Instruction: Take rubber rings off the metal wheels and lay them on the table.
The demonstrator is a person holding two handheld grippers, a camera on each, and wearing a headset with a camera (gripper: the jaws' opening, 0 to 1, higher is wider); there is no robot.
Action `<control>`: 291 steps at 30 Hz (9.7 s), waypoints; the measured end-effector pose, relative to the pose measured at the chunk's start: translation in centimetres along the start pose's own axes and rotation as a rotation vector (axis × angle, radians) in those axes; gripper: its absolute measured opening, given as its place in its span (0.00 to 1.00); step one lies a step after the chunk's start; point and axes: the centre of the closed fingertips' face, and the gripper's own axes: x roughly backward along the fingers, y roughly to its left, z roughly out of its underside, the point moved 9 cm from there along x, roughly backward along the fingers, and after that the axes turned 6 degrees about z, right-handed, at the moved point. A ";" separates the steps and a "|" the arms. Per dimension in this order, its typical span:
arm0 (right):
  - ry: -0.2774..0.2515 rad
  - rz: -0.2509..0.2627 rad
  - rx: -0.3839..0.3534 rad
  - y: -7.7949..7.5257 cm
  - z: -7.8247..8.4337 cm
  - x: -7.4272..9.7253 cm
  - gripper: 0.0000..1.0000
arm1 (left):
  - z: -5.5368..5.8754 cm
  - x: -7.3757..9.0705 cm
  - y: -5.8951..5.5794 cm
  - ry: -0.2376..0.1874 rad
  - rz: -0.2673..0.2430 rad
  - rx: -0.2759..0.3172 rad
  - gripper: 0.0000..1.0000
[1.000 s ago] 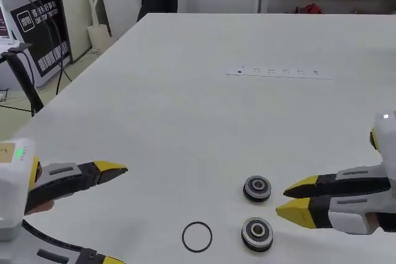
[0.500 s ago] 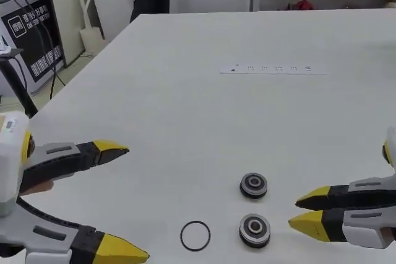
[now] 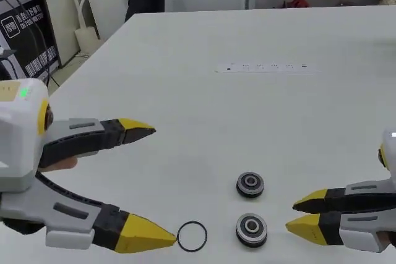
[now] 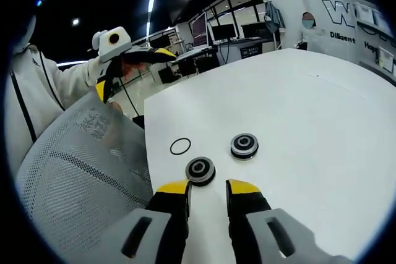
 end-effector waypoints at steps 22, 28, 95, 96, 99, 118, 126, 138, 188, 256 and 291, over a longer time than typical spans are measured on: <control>0.014 -0.029 0.024 -0.1 -0.2 -0.9 0.20 | -2.1 -5.2 2.1 -0.034 0.056 -0.097 0.78; 0.020 -0.042 0.029 0.1 -0.1 -1.4 0.20 | -1.5 -6.7 2.3 -0.019 0.070 -0.110 0.72; 0.040 -0.046 0.154 0.8 2.0 -4.9 0.17 | 7.5 -13.1 0.1 0.158 0.141 -0.011 0.15; 0.040 -0.046 0.158 0.8 2.0 -4.9 0.17 | 7.5 -13.1 0.1 0.158 0.139 -0.013 0.15; 0.039 -0.042 0.167 0.8 2.0 -4.9 0.16 | 7.6 -13.2 0.0 0.151 0.137 -0.003 0.15; 0.037 -0.029 0.206 0.6 2.1 -4.5 0.05 | 7.7 -13.1 -0.2 0.137 0.135 -0.006 0.14; 0.036 -0.014 0.186 0.5 2.1 -4.5 0.01 | 7.6 -13.1 -0.3 0.140 0.138 -0.029 0.14; 0.028 -0.021 -0.002 0.0 2.3 -4.3 0.00 | 7.6 -13.2 -0.3 0.135 0.141 -0.034 0.14; -0.065 -0.098 -0.372 -0.1 2.2 -3.7 0.00 | 7.6 -13.3 -0.1 0.129 0.145 -0.041 0.14; -0.072 -0.113 -0.294 -0.1 1.6 -3.7 0.00 | 6.9 -13.1 -0.2 0.194 0.152 -0.117 0.16; -0.072 -0.120 -0.224 0.6 0.4 -2.6 0.00 | 3.6 -6.5 0.3 0.201 0.136 -0.102 0.72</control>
